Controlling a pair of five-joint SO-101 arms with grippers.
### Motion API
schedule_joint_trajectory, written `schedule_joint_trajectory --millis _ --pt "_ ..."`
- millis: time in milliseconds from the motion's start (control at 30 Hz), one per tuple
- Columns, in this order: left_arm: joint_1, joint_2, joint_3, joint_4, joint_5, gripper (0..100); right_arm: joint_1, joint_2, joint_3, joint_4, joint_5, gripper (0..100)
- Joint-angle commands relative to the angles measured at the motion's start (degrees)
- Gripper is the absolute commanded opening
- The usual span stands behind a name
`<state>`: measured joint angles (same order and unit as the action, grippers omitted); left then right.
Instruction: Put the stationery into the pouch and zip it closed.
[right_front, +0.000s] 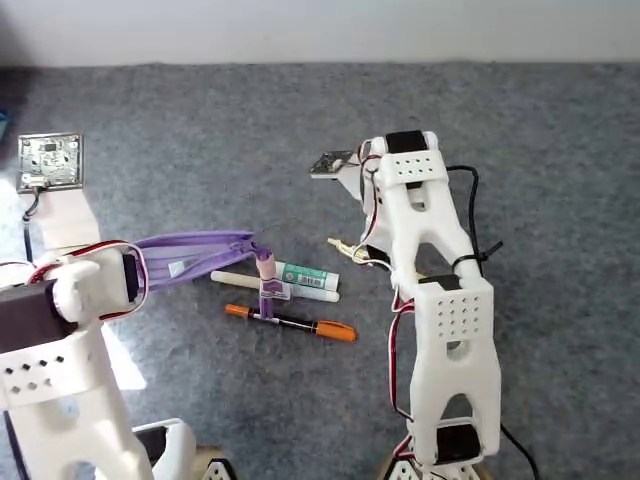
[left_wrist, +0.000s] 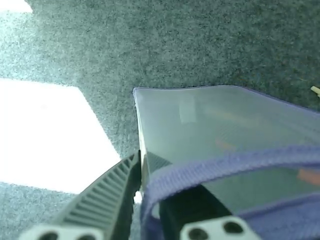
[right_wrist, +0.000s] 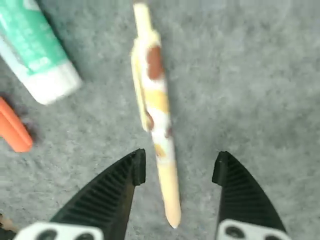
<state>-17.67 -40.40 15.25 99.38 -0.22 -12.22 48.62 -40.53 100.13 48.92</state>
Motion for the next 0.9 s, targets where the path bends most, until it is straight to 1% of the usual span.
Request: schedule_joint_trajectory --millis 0,100,167,267,300,367,433,533,633,733,867 --pt "0.1 0.0 -0.7 0.2 1.0 1 -3.3 0.5 0.0 -2.2 -0.8 21.4" --pt "-0.1 0.0 -0.7 0.2 1.0 1 -4.2 3.5 0.0 -4.9 -0.8 19.0" --pt "-0.1 0.0 -0.7 0.3 1.0 1 -4.4 5.0 0.0 -4.8 -0.7 15.1" --pt "-0.2 0.0 -0.7 0.4 1.0 1 -5.0 5.4 0.0 -2.9 -0.7 2.8" --pt "-0.2 0.0 -0.7 0.4 1.0 1 -5.1 5.1 0.0 -1.9 -0.7 0.1" --pt "-0.2 0.0 -0.7 0.4 1.0 1 -5.1 3.7 0.0 0.7 -0.7 2.7" --pt "-0.2 0.0 -0.7 0.4 1.0 1 -5.1 1.7 0.0 2.5 -0.8 0.7" --pt "-0.1 0.0 -0.7 0.2 1.0 1 -4.8 -2.2 0.4 2.9 -1.1 0.9" --pt "0.0 0.0 -0.7 0.2 1.0 1 -5.0 -7.6 2.9 2.9 -4.0 0.9" --pt "0.1 0.0 -0.7 0.2 1.0 1 -6.0 -15.3 9.8 2.9 -6.3 0.9" --pt "0.1 0.0 -0.7 0.3 1.0 1 -7.7 -28.9 22.8 2.9 -9.4 0.9"
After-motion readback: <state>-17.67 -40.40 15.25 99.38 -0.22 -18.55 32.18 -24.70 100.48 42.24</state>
